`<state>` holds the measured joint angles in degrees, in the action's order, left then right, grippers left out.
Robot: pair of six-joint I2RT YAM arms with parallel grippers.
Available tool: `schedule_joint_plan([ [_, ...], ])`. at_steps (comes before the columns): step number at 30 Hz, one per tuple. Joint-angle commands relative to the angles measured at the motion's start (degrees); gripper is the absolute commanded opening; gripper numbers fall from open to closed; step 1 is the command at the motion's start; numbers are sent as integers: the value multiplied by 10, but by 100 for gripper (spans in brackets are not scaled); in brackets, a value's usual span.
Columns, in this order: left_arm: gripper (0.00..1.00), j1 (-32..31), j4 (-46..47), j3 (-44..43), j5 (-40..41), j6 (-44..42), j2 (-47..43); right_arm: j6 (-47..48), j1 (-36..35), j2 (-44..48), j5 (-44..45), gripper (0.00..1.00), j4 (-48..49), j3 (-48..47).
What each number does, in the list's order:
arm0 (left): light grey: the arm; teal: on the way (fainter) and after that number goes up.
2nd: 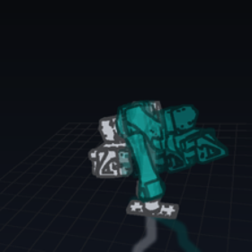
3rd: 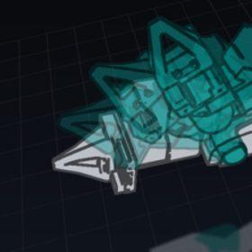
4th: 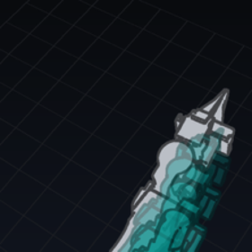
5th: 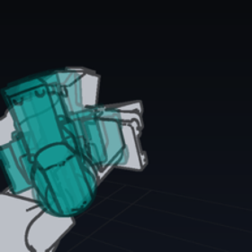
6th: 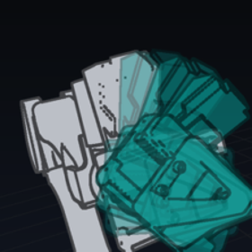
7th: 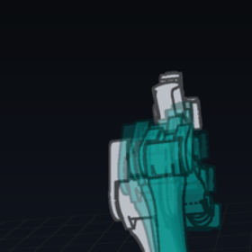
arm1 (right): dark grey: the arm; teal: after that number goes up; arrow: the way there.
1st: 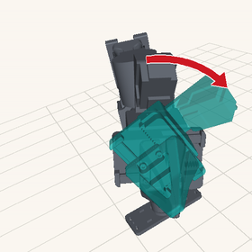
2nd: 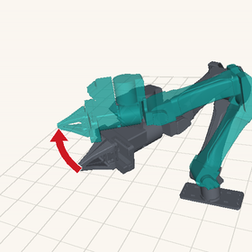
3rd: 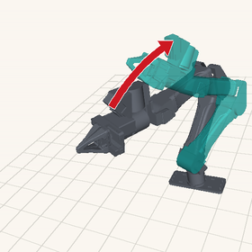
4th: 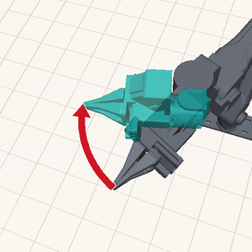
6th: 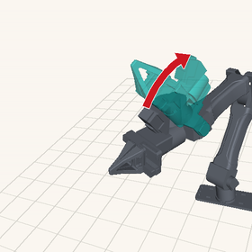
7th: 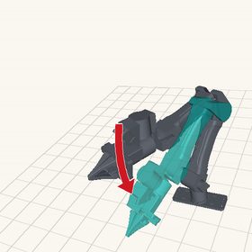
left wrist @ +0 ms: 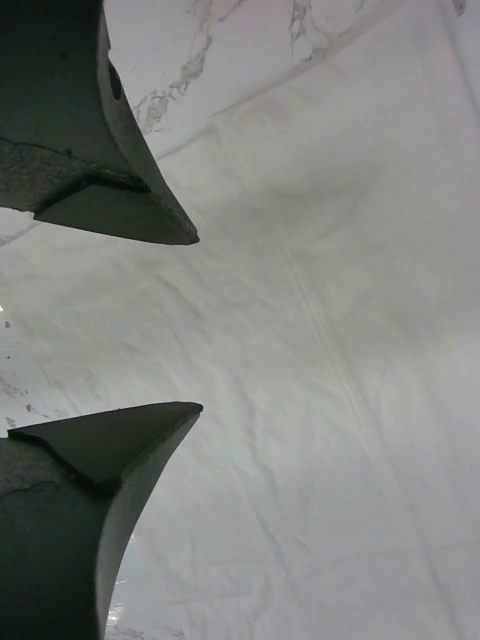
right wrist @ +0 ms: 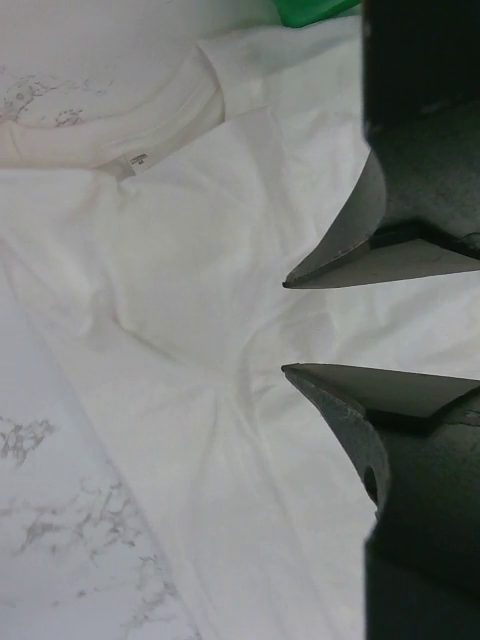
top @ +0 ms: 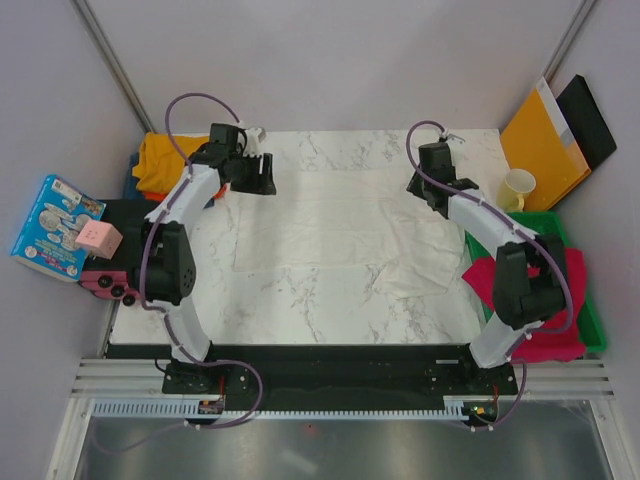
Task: Fold and stack the t-shirts
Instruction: Fold the tshirt
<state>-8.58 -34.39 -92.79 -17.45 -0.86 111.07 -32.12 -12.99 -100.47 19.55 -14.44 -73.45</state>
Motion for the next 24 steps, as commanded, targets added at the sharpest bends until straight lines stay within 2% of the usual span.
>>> schedule_joint_plan([
  [1, 67, 6, 6, 112, -11, -19, -117, 1, -46, 110, 16, 42, 1, 82],
  [5, 62, 6, -15, 243, -14, -27, -196, -17, -91, 197, 44, 40, -20, 186],
  [11, 64, 6, -27, 354, -7, -50, -305, -61, -147, 314, 74, 40, -70, 288],
  [19, 67, 8, -38, 399, 22, -69, -371, -95, -185, 397, 101, 39, -106, 348],
  [24, 67, 9, -55, 377, 51, -47, -295, -97, -189, 419, 120, 39, -132, 346],
])
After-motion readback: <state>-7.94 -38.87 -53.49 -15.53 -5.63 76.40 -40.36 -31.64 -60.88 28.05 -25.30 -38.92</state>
